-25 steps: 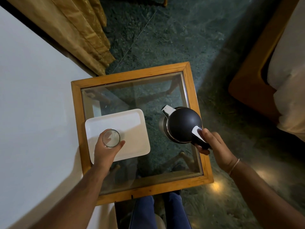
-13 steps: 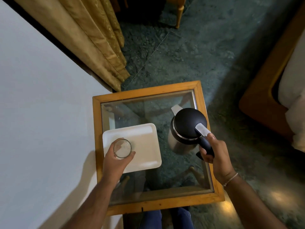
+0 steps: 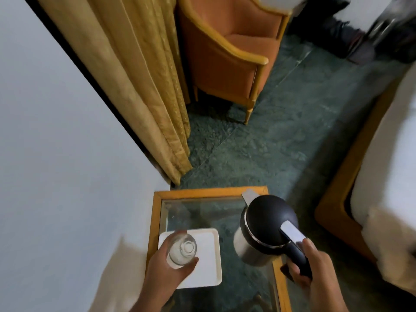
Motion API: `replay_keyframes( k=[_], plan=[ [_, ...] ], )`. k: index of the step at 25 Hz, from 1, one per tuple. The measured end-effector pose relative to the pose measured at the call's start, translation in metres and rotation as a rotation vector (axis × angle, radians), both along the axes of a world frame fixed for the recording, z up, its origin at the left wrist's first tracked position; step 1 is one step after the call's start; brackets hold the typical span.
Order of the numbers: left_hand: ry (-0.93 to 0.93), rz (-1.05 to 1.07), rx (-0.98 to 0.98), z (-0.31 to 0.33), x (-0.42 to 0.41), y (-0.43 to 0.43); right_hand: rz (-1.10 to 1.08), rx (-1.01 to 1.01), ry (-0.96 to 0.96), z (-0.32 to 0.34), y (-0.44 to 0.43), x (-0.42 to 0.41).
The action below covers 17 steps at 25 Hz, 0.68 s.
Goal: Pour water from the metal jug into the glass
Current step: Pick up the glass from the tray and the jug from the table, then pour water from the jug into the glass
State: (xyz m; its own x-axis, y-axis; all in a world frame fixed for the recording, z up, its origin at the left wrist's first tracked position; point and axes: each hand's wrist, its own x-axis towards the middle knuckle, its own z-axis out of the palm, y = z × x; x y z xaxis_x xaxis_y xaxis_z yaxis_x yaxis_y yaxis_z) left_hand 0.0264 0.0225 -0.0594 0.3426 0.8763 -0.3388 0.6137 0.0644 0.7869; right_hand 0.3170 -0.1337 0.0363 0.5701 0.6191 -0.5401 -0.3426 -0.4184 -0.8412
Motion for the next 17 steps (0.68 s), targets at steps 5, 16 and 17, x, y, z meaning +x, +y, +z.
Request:
replay_keyframes(
  k=[5,16,17],
  plan=[
    [-0.199,0.040,0.041,0.135,0.011,0.003,0.002,0.063,-0.011,0.131,0.000,0.006],
    [-0.476,-0.126,0.295,0.386,0.042,0.020,0.193,0.299,-0.195,0.361,-0.002,0.013],
    [-0.485,-0.148,0.305,0.404,0.043,0.024,0.194,0.307,-0.222,0.376,-0.001,0.015]
  ],
)
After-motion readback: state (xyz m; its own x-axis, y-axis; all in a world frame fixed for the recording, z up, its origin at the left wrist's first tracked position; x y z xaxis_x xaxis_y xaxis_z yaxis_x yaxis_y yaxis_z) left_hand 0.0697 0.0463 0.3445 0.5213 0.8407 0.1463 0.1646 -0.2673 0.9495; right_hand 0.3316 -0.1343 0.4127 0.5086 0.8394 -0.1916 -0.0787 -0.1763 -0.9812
